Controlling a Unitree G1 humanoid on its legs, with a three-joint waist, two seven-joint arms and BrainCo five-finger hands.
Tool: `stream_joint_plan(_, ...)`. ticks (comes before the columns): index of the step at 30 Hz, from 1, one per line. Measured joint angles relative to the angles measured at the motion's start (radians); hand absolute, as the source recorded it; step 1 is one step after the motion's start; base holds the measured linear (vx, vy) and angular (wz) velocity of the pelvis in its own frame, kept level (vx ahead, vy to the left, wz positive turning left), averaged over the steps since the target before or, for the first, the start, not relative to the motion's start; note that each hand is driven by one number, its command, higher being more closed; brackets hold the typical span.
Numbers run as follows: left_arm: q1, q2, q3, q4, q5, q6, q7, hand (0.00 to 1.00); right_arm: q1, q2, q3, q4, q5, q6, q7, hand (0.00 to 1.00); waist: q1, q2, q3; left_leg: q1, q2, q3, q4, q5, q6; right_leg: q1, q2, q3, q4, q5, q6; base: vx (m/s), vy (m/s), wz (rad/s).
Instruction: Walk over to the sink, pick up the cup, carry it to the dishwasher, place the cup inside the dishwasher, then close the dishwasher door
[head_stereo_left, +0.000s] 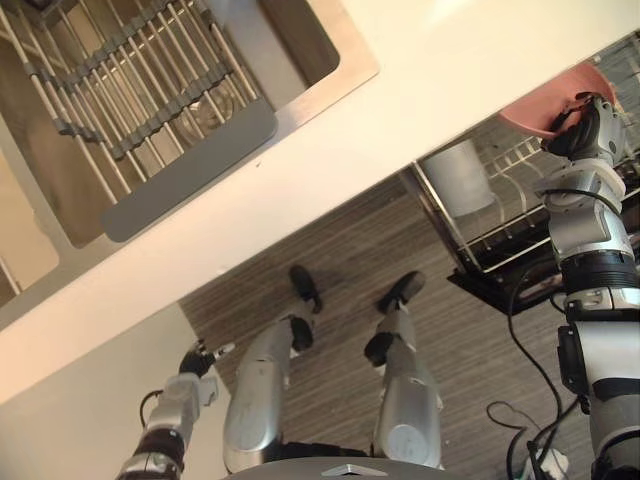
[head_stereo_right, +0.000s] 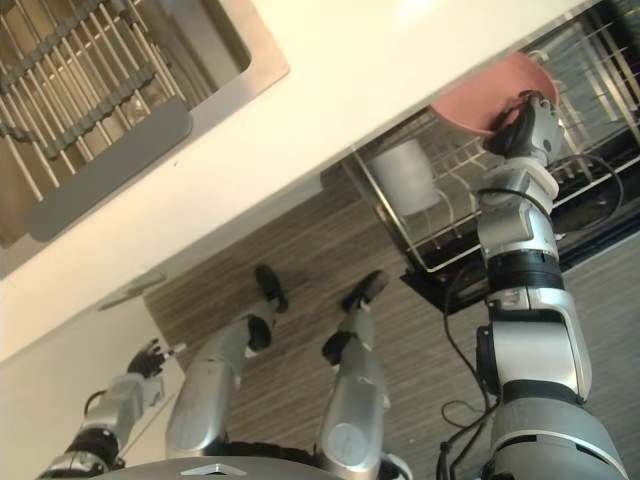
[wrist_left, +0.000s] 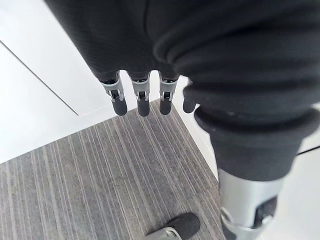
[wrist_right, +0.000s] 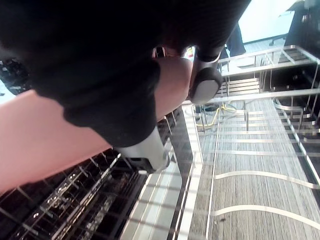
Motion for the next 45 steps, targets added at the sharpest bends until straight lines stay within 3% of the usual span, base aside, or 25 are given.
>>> stream_joint_plan(1, 0.008, 0.0, -0.003, 0.0, 0.0, -0.008, -0.001, 0.0, -0.001, 0.0, 0.0, 0.0, 0.0, 0.006, 0.015, 1.0, 0.002, 0.007, 0.003, 0.002, -0.002, 0.0, -0.005, 0.005, 0.003, 0.0, -0.001, 0.0, 0.0, 0.001, 0.0, 0.01, 0.103, 0.01)
stream_joint_plan(2, 0.022, 0.0, -0.004, -0.003, 0.0, -0.018, -0.003, 0.0, 0.0, 0.0, 0.0, 0.001, 0.0, 0.021, 0.044, 0.0, 0.005, 0.016, 0.005, 0.008, -0.008, 0.002, -0.017, 0.019, 0.011, -0.001, -0.004, 0.003, 0.0, 0.004, 0.004, 0.01, 0.079, -0.01)
stream_joint_plan(5, 0.036, 0.004, -0.029, -0.024, 0.001, -0.019, -0.014, 0.0, 0.018, -0.011, 0.0, 0.002, 0.001, 0.051, 0.119, 0.0, -0.001, 0.016, 0.004, 0.025, -0.012, 0.0, -0.02, 0.022, 0.012, 0.013, -0.004, 0.006, 0.0, 0.008, 0.008, 0.02, 0.074, -0.03)
stream_joint_plan(9, 0.036, 0.004, -0.036, -0.053, 0.0, -0.02, -0.032, 0.0, 0.066, -0.009, 0.0, 0.002, 0.069, 0.055, 0.15, 0.0, -0.011, 0.016, 0.004, 0.042, -0.021, -0.001, -0.049, 0.033, 0.011, 0.019, -0.006, 0.006, 0.0, 0.001, 0.001, 0.01, 0.057, 0.0)
stream_joint_plan(18, 0.042, 0.005, -0.037, -0.061, 0.0, -0.019, -0.027, 0.0, 0.172, 0.032, -0.136, -0.055, 0.228, 0.04, 0.1, 0.0, -0.04, 0.013, 0.003, 0.11, -0.032, 0.007, -0.094, 0.052, 0.01, 0.049, -0.015, 0.022, 0.034, -0.008, 0.009, 0.03, 0.049, -0.05)
stream_joint_plan(23, 0.091, 0.003, -0.035, -0.065, 0.0, -0.019, -0.021, 0.0, 0.27, 0.116, -0.313, -0.348, 0.369, 0.029, 0.036, 0.0, -0.083, -0.026, -0.001, 0.174, -0.038, 0.04, -0.125, 0.046, -0.005, 0.074, -0.016, 0.059, 0.037, -0.022, 0.01, 0.04, 0.017, -0.21)
stream_joint_plan(26, 0.122, 0.0, -0.023, -0.058, 0.003, -0.034, -0.008, 0.0, 0.377, 0.206, -0.44, -0.538, 0.416, -0.009, -0.044, 0.0, -0.111, -0.074, -0.013, 0.23, -0.035, 0.066, -0.136, 0.038, -0.013, 0.104, -0.012, 0.087, 0.043, -0.028, 0.017, 0.06, 0.0, -0.26)
stream_joint_plan(31, 0.126, -0.007, -0.006, -0.026, 0.004, -0.057, 0.0, 0.0, 0.484, 0.266, -0.574, -0.587, 0.514, -0.05, -0.17, 0.0, -0.132, -0.116, -0.039, 0.303, -0.032, 0.088, -0.156, 0.027, -0.028, 0.146, -0.009, 0.111, 0.066, -0.058, 0.02, 0.06, -0.012, -0.18)
stream_joint_plan(33, 0.146, -0.016, 0.019, -0.016, 0.004, -0.08, 0.004, 0.0, 0.547, 0.281, -0.651, -0.574, 0.629, -0.058, -0.218, 0.0, -0.14, -0.123, -0.064, 0.331, -0.033, 0.093, -0.173, 0.026, -0.034, 0.161, -0.008, 0.115, 0.073, -0.07, 0.024, 0.09, -0.027, -0.09)
stream_joint_plan(34, 0.162, -0.017, 0.02, -0.008, 0.004, -0.081, 0.01, 0.0, 0.57, 0.285, -0.687, -0.534, 0.715, -0.064, -0.242, 1.0, -0.151, -0.126, -0.085, 0.342, -0.034, 0.095, -0.185, 0.029, -0.038, 0.166, -0.006, 0.116, 0.073, -0.074, 0.027, 0.11, -0.035, -0.07)
stream_joint_plan(37, 0.167, -0.019, 0.026, 0.023, 0.004, -0.082, 0.021, 0.0, 0.604, 0.295, -0.762, -0.407, 0.914, -0.083, -0.267, 1.0, -0.159, -0.125, -0.099, 0.387, -0.032, 0.102, -0.197, 0.029, -0.041, 0.199, -0.001, 0.118, 0.08, -0.081, 0.036, 0.09, -0.041, -0.11)
stream_joint_plan(39, 0.168, -0.03, 0.048, 0.032, 0.004, -0.081, 0.021, 0.0, 0.631, 0.308, -0.769, -0.32, 1.066, -0.09, -0.241, 1.0, -0.164, -0.121, -0.106, 0.403, -0.033, 0.108, -0.213, 0.033, -0.045, 0.197, -0.003, 0.124, 0.101, -0.094, 0.037, 0.07, -0.05, -0.12)
stream_joint_plan(42, 0.168, -0.035, 0.05, 0.041, 0.004, -0.078, 0.019, 0.0, 0.653, 0.35, -0.755, -0.256, 1.218, -0.09, -0.124, 1.0, -0.17, -0.113, -0.104, 0.406, -0.033, 0.111, -0.227, 0.039, -0.05, 0.188, -0.005, 0.126, 0.113, -0.106, 0.033, 0.04, -0.047, -0.02)
stream_joint_plan(43, 0.168, -0.042, 0.049, 0.042, 0.004, -0.078, 0.019, 0.0, 0.66, 0.361, -0.737, -0.231, 1.261, -0.073, -0.04, 1.0, -0.171, -0.099, -0.103, 0.406, -0.032, 0.112, -0.229, 0.037, -0.056, 0.185, -0.009, 0.123, 0.124, -0.113, 0.036, 0.03, -0.051, 0.06)
stream_joint_plan(45, 0.168, -0.049, 0.042, 0.048, 0.004, -0.078, 0.019, 0.0, 0.661, 0.364, -0.698, -0.229, 1.27, -0.065, 0.033, 1.0, -0.169, -0.078, -0.103, 0.402, -0.033, 0.112, -0.231, 0.037, -0.056, 0.175, -0.016, 0.121, 0.141, -0.128, 0.03, 0.03, -0.061, 0.05)
